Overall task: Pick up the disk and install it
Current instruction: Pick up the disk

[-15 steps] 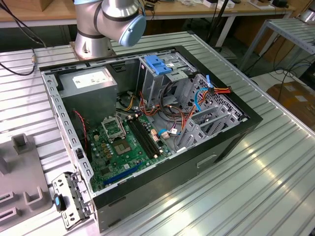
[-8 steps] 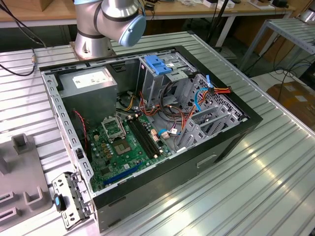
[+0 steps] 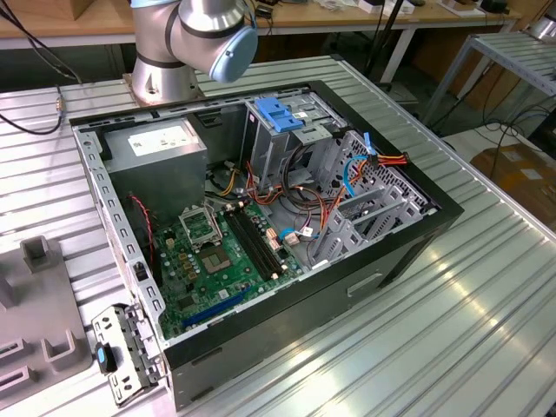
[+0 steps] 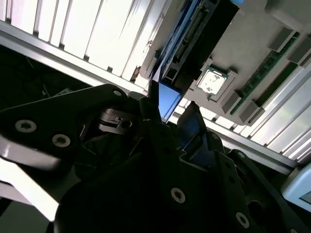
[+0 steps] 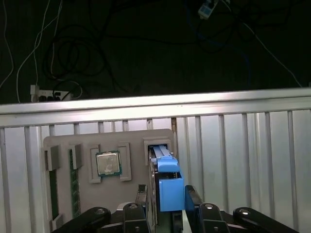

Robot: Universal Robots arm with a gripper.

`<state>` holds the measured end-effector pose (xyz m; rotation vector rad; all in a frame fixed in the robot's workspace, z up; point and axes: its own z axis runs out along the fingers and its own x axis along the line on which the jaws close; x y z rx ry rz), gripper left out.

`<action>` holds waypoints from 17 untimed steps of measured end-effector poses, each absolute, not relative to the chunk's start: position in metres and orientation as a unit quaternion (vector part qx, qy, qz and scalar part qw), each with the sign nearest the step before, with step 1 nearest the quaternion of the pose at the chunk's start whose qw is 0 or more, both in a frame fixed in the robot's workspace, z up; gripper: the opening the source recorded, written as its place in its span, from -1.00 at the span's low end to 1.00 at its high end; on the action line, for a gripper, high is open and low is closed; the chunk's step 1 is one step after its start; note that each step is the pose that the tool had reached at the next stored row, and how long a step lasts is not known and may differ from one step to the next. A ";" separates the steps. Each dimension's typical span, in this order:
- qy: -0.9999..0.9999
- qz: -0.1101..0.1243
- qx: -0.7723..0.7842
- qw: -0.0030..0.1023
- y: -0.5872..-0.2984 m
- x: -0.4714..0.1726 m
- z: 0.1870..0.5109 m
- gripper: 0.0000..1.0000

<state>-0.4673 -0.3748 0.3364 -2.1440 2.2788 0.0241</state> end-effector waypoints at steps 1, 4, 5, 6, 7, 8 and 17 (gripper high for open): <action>0.727 0.008 -0.686 0.006 -0.375 -0.468 0.336 -0.13; 0.724 0.008 -0.689 0.006 -0.375 -0.469 0.335 -0.13; 0.724 0.008 -0.690 0.006 -0.375 -0.469 0.335 -0.11; 0.723 0.008 -0.690 0.006 -0.375 -0.469 0.335 -0.11; 0.723 0.008 -0.691 0.006 -0.375 -0.469 0.334 0.02; 0.722 0.008 -0.692 0.007 -0.374 -0.470 0.334 0.02; 0.711 0.008 -0.703 0.008 -0.374 -0.470 0.317 0.02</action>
